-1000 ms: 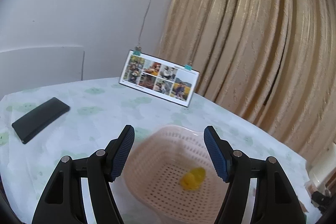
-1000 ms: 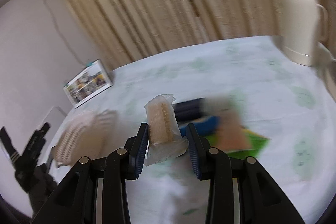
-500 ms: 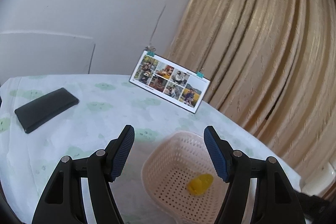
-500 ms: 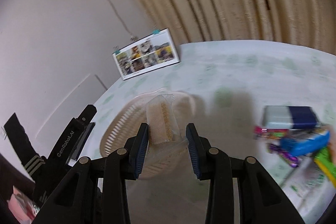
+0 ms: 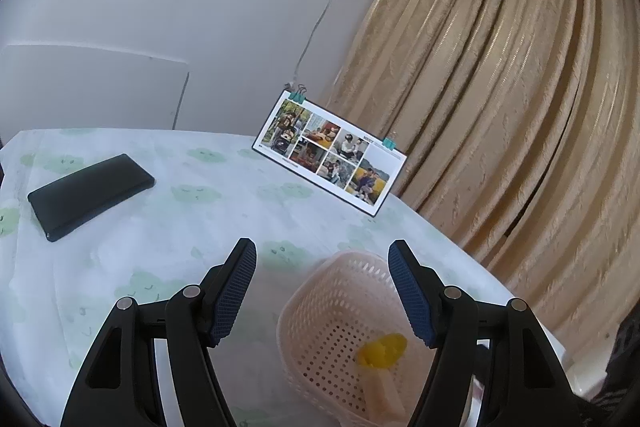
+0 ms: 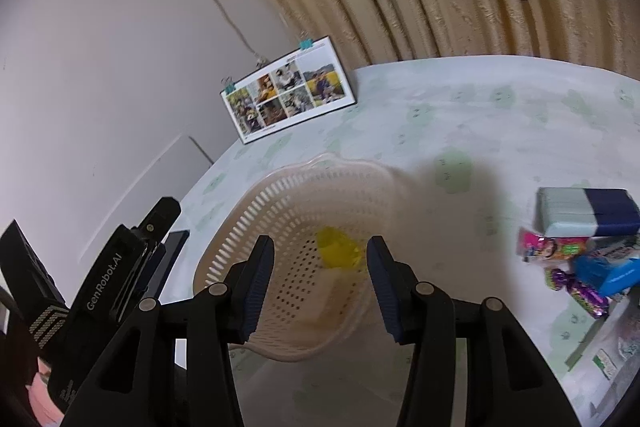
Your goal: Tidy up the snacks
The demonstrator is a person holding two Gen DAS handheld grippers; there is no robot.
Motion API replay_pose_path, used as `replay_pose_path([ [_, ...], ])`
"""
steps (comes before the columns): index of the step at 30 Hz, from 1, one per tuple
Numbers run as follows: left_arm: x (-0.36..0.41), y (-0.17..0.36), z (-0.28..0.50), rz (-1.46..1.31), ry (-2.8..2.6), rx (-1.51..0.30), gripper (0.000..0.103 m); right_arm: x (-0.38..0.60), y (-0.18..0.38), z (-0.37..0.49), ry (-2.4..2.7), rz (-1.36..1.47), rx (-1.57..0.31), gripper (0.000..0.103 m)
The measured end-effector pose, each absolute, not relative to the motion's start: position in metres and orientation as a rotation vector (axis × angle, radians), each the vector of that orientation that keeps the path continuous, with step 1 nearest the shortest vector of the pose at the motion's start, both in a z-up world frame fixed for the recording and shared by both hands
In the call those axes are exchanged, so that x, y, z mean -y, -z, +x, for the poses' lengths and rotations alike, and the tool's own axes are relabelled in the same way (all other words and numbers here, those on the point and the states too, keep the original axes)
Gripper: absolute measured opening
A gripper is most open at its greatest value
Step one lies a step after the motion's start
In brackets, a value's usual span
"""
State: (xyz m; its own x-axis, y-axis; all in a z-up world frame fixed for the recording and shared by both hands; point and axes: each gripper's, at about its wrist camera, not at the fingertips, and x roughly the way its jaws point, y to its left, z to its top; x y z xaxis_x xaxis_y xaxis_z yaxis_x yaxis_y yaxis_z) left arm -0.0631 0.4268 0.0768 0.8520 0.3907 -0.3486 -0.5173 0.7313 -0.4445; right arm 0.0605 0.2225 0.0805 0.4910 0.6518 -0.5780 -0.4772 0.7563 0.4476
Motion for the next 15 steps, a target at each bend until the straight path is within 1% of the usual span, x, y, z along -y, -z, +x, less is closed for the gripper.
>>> replay_pose_path([
  [15,-0.413,-0.075,-0.052,-0.496,-0.468,-0.279,0.069,-0.177,-0.074,0.068,-0.54,0.232,-0.784,0.047],
])
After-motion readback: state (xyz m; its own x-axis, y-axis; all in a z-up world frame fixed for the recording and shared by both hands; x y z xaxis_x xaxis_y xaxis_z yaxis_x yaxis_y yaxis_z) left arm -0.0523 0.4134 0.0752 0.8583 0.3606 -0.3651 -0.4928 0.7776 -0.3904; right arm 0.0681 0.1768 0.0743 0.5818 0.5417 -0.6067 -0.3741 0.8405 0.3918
